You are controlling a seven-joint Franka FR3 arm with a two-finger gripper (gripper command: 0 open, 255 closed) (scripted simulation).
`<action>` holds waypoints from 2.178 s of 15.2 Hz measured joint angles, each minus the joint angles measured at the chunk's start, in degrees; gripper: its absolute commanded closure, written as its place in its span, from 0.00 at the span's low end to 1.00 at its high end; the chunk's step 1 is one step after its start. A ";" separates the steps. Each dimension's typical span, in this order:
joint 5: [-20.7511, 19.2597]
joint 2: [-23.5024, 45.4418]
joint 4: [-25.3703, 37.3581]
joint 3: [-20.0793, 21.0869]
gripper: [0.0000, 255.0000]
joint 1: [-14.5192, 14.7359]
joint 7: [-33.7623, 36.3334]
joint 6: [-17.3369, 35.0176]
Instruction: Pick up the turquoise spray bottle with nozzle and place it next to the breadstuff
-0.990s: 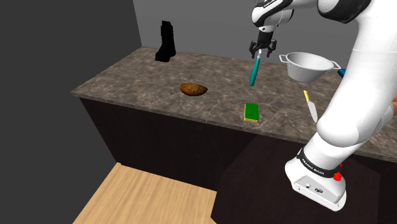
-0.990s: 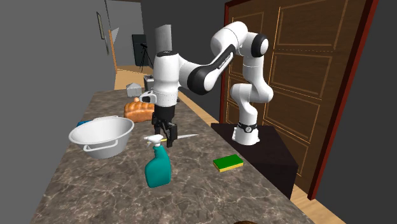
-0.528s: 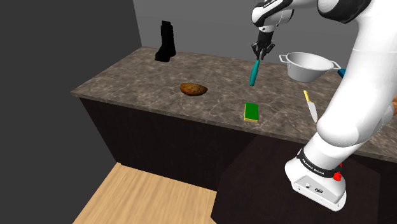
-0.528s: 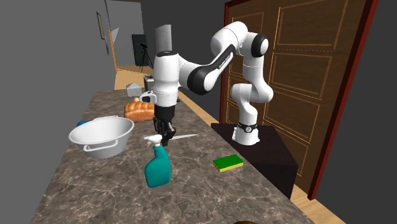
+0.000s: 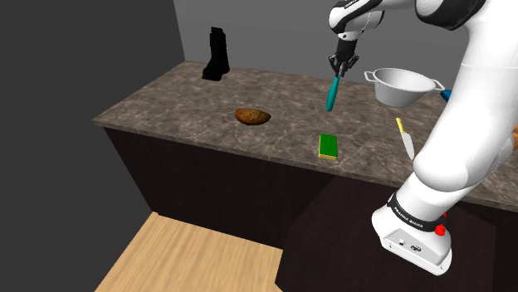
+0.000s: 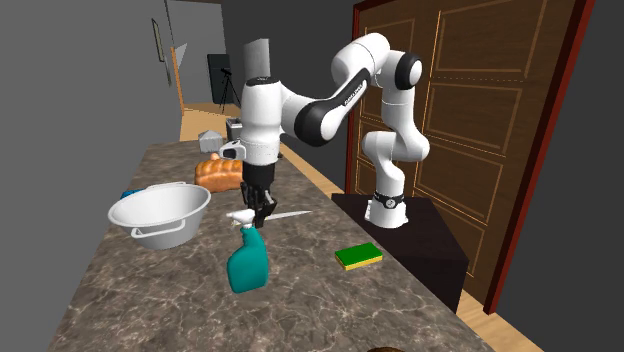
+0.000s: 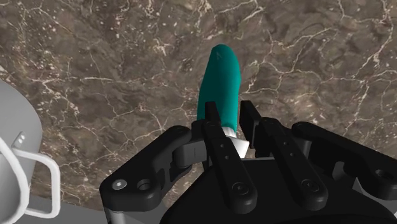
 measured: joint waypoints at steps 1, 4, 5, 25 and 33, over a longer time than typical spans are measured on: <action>-0.07 -0.20 0.47 -0.04 1.00 0.00 -0.02 -0.65; -0.23 -0.61 2.18 -0.10 1.00 0.03 -0.01 -2.73; -0.31 -0.84 2.66 -0.15 1.00 0.02 -0.05 -3.41; -0.81 -2.39 16.13 -0.50 1.00 -0.12 -0.56 -18.30; -0.25 -1.22 23.97 -0.68 1.00 -0.76 -1.33 -24.99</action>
